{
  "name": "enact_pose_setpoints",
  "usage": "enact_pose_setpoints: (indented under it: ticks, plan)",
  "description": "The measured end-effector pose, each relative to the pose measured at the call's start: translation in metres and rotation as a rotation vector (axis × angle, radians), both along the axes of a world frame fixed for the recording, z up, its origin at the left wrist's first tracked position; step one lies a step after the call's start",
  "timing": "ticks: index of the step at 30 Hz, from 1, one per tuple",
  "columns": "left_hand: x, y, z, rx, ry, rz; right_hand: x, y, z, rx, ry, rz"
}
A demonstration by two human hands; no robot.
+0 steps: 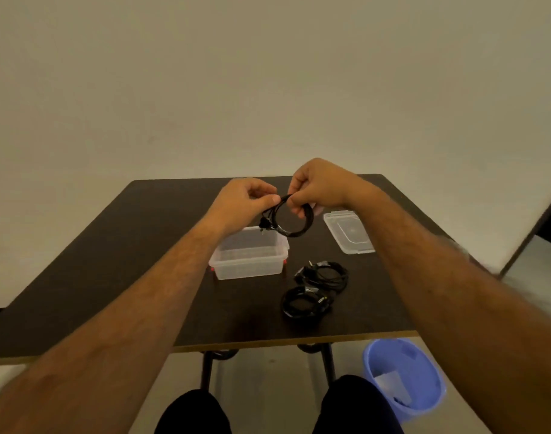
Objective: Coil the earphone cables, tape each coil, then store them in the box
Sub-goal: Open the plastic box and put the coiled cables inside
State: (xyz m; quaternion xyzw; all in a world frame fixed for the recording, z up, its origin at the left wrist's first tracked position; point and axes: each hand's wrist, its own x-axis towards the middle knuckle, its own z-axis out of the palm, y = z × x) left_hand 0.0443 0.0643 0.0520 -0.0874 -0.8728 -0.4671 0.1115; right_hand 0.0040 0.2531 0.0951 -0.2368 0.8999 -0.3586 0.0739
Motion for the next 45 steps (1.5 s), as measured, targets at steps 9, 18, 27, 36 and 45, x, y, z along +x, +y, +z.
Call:
enact_pose_setpoints:
  ticks: [9,18,27,36,45]
  plan:
    - [-0.007,-0.073,-0.035,-0.095,-0.065,0.196,-0.03,-0.093,-0.046,0.091,-0.088,0.07]
    - [-0.022,-0.069,-0.057,-0.462,-0.206,0.199,-0.048,-0.118,-0.091,0.328,-0.208,0.001]
    - [-0.032,-0.051,-0.058,-0.639,-0.306,0.196,-0.043,-0.124,-0.1,0.552,0.098,-0.059]
    - [-0.022,-0.011,-0.05,-0.55,-0.111,0.169,-0.033,-0.058,-0.065,0.382,0.208,-0.214]
    - [-0.018,0.09,-0.057,-0.628,-0.083,-0.051,-0.018,0.058,-0.086,0.616,-0.081,-0.349]
